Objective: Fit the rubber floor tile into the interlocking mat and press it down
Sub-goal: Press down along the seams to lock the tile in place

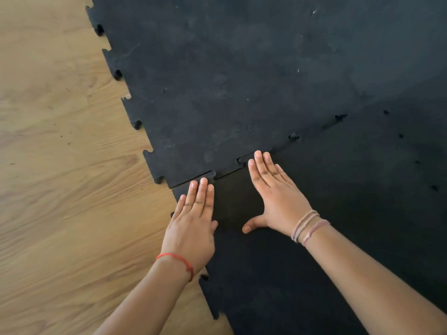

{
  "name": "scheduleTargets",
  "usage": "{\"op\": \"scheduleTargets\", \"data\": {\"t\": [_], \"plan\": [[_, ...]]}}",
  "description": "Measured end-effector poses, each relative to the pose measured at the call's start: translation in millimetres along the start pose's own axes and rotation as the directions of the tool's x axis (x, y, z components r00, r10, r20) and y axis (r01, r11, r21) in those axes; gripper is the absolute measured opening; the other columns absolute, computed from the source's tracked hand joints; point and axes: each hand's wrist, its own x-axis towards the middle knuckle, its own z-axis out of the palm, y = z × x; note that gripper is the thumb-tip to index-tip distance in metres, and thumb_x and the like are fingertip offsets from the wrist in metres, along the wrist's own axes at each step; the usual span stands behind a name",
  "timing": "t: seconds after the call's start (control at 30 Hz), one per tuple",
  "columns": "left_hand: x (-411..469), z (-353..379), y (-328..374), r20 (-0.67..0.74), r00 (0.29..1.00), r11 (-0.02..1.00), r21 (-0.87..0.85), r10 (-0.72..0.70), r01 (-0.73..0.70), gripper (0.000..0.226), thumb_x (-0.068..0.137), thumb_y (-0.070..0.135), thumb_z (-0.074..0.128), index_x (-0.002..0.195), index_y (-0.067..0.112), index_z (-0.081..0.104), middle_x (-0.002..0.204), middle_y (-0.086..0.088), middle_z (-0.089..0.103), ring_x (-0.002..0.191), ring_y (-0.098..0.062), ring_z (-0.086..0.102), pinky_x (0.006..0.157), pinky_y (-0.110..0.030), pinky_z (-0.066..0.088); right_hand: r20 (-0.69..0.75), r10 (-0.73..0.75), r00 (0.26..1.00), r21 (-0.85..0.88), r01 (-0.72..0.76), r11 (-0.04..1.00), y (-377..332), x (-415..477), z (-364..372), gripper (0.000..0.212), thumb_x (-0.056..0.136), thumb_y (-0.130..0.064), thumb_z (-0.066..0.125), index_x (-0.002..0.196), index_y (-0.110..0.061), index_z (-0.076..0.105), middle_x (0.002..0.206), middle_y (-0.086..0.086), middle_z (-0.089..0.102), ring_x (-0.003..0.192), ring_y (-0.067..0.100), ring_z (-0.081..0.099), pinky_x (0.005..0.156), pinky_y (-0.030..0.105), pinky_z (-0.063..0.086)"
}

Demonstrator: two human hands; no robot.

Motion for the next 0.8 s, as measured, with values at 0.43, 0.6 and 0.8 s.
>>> {"op": "scheduleTargets", "data": {"t": [0.43, 0.6, 0.8], "plan": [[-13, 35, 2, -0.219, 0.967, 0.985, -0.145, -0.127, 0.097, 0.068, 0.093, 0.054, 0.008, 0.145, 0.011, 0.014, 0.155, 0.001, 0.007, 0.142, -0.005, -0.017, 0.113, -0.025, -0.005, -0.042, 0.036, 0.998, 0.037, -0.034, 0.999, -10, -1, 5, 0.126, 0.065, -0.068, 0.062, 0.144, -0.01, -0.019, 0.138, -0.001, -0.036, 0.129, 0.014, -0.032, 0.112, 0.029, -0.012], [-5, 32, 5, -0.282, 0.951, 0.987, -0.129, -0.129, 0.096, 0.066, 0.093, 0.052, 0.01, 0.144, 0.011, 0.016, 0.155, 0.0, 0.011, 0.143, -0.009, -0.015, 0.113, -0.026, -0.005, -0.182, 0.032, 0.983, -0.08, -0.048, 0.996, -2, -3, 9, 0.106, 0.07, -0.084, 0.008, 0.145, -0.009, -0.003, 0.153, 0.009, -0.009, 0.141, 0.025, -0.007, 0.117, 0.042, 0.016], [0, 36, 7, -0.355, 0.933, 0.998, -0.055, -0.057, 0.04, 0.067, 0.09, 0.041, 0.03, 0.143, 0.005, 0.01, 0.151, -0.008, 0.016, 0.142, -0.01, -0.019, 0.113, -0.029, -0.002, -0.336, -0.002, 0.942, -0.14, -0.048, 0.989, 1, 1, 32, 0.087, 0.088, -0.068, 0.012, 0.145, -0.003, 0.018, 0.154, 0.016, 0.019, 0.142, 0.028, 0.017, 0.117, 0.038, 0.016]]}}
